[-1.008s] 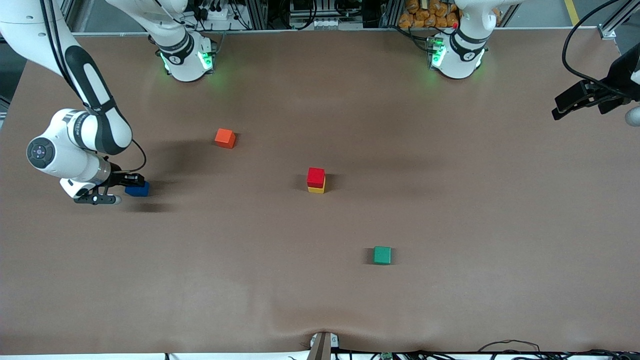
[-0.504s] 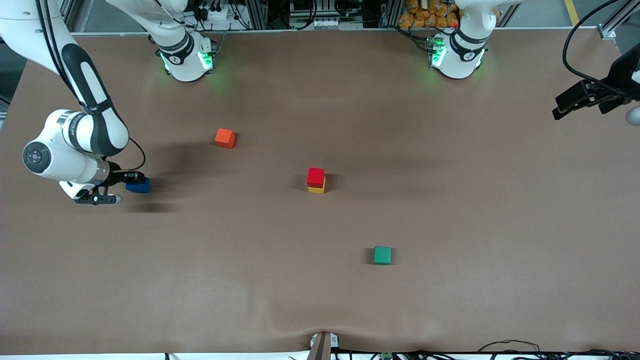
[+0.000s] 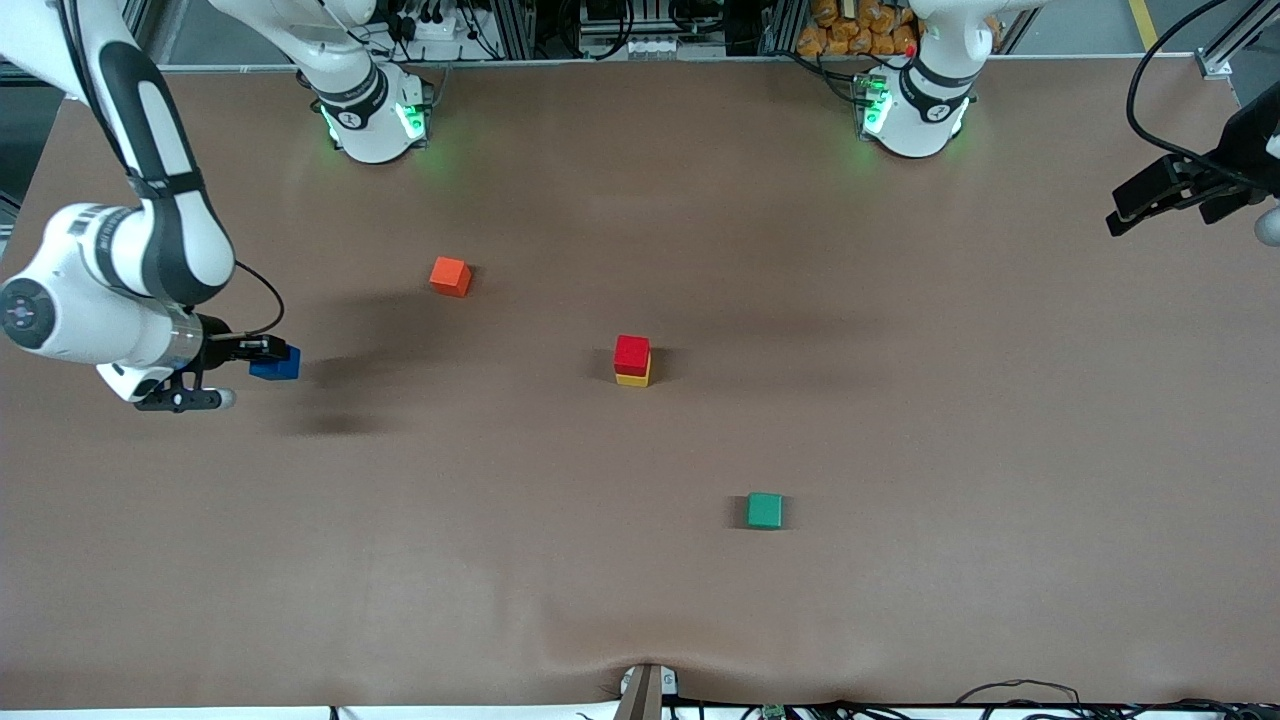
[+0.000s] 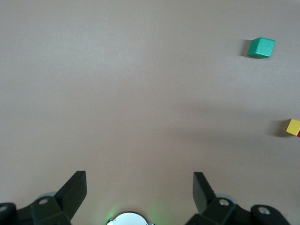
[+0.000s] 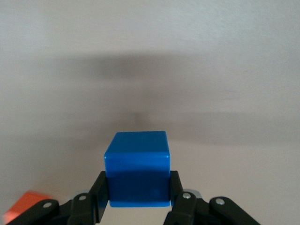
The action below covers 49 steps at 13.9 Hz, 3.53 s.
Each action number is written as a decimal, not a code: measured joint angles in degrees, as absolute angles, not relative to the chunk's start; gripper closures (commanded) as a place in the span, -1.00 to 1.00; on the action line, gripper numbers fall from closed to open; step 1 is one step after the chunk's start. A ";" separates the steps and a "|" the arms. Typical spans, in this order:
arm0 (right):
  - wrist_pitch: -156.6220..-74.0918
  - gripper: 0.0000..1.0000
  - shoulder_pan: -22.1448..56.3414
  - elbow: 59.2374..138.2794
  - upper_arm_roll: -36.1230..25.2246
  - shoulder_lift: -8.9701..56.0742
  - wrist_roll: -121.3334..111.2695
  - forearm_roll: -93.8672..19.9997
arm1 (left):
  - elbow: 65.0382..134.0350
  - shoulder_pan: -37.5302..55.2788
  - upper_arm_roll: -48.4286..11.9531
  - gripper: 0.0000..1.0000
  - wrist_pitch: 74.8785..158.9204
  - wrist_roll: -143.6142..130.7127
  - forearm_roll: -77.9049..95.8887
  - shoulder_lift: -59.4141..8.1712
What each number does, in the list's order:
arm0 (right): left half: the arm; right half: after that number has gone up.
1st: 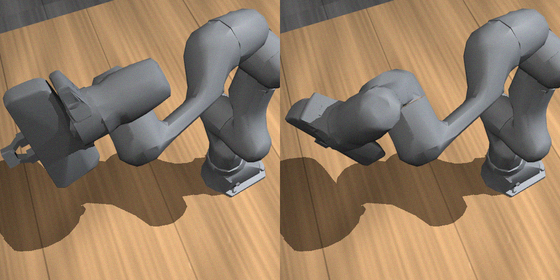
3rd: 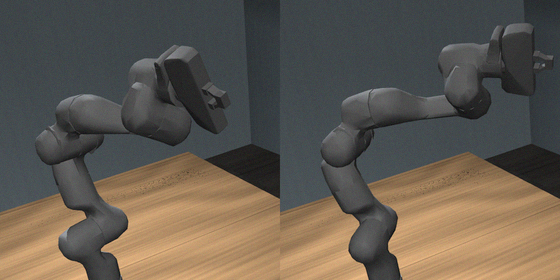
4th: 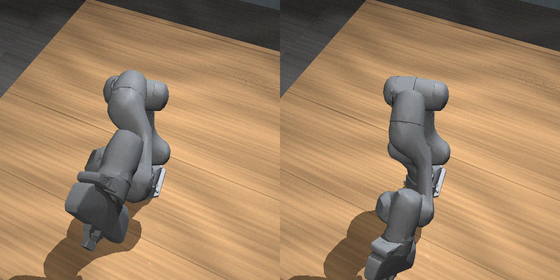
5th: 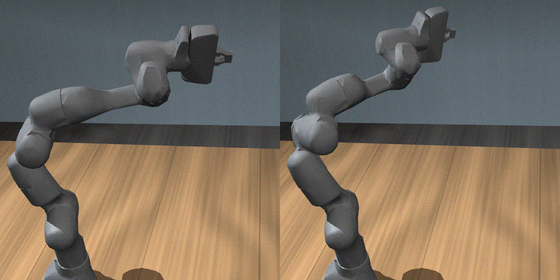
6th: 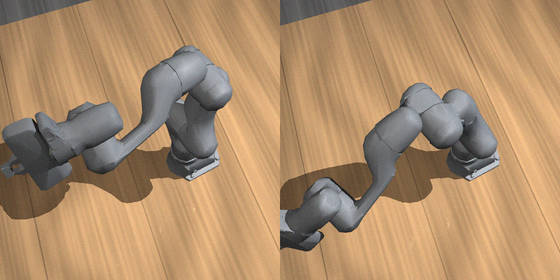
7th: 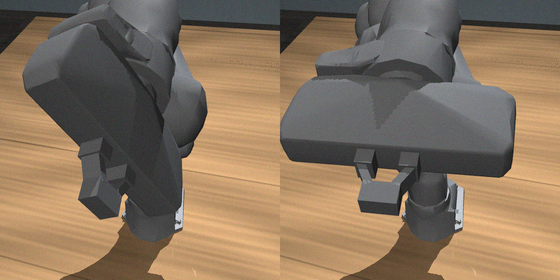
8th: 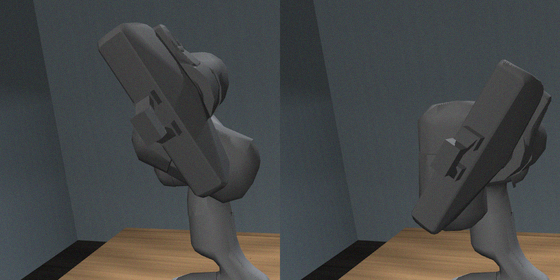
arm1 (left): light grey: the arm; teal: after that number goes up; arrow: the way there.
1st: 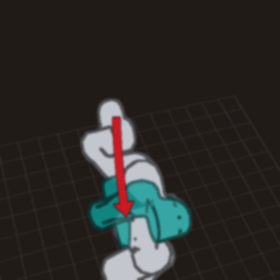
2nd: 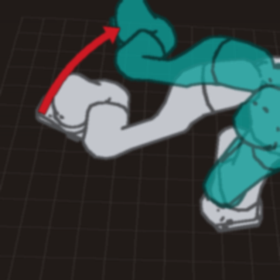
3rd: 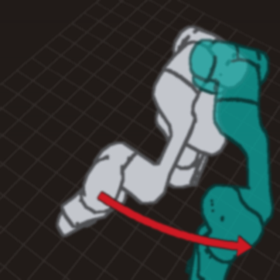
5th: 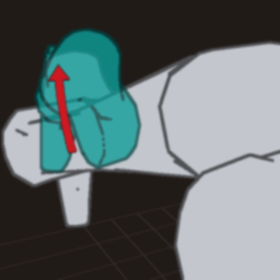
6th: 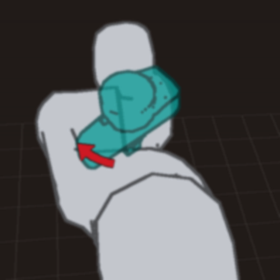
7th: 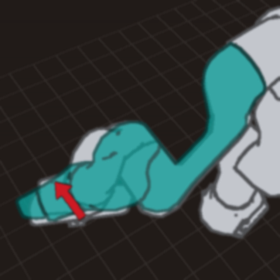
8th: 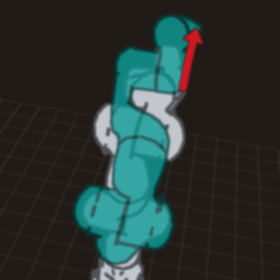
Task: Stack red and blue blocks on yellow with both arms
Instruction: 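Lift the blue cube with the right gripper toward the red-yellow stack, then lower the blue cube onto the red cube with the right gripper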
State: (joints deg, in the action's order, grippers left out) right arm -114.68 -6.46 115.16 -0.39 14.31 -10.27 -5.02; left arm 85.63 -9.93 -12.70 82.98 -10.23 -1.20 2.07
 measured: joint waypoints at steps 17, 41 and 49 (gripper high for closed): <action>-83.48 0.77 5.47 82.25 -0.14 13.81 0.75 -7.62 | 85.90 -10.09 -12.58 -1.00 82.97 -10.21 -1.20 2.13; -98.28 0.82 32.66 69.47 0.03 33.52 34.38 -10.44 | 86.83 -10.63 -12.99 -1.00 85.68 -10.14 -1.20 1.57; -101.34 0.82 36.35 69.33 0.02 36.91 37.28 -10.48 | 86.83 -10.64 -13.05 -1.00 85.70 -10.14 -1.20 1.57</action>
